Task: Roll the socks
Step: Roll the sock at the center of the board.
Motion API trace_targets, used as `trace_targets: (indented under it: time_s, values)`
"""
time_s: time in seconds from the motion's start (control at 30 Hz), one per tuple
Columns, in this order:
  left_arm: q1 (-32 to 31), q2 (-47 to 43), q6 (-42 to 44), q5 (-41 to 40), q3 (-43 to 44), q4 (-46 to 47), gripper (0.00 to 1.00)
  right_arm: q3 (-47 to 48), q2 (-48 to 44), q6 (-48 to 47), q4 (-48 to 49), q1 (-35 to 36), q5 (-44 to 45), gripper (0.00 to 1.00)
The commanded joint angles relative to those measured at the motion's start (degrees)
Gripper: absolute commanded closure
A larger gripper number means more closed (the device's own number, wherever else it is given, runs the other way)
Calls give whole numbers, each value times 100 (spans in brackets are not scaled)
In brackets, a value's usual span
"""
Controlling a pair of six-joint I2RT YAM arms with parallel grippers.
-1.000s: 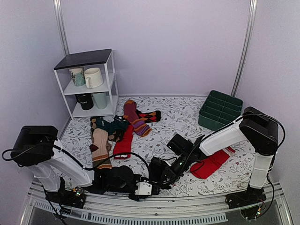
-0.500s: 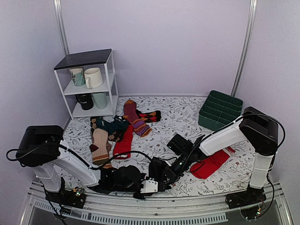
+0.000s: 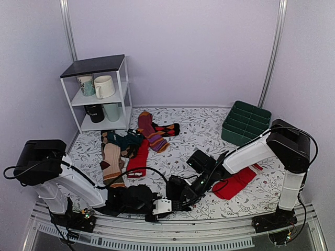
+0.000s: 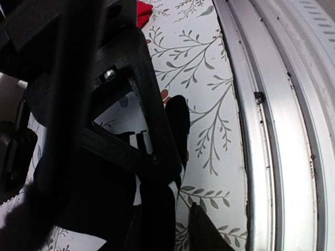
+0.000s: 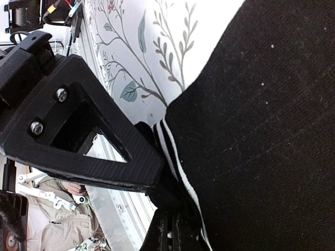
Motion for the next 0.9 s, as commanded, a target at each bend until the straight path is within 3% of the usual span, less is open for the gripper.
trace_targets:
  time_s: [0.0, 0.2, 0.33, 0.6, 0.87]
  values:
    - [22, -30, -109, -20, -192, -477, 69, -344, 459, 79, -731, 19, 723, 100]
    - [14, 104, -81, 55, -125, -339, 81, -360, 485, 107, -679, 17, 699, 100]
    - [14, 208, -94, 71, -35, -306, 100, -382, 469, 118, -649, 20, 715, 100]
    - [96, 156, -874, 342, -39, -601, 100, -382, 242, 149, -138, 15, 876, 99]
    - [726, -12, -2345, 1402, -130, -1159, 100, -618, -468, -439, 1477, 15, 1547, 80]
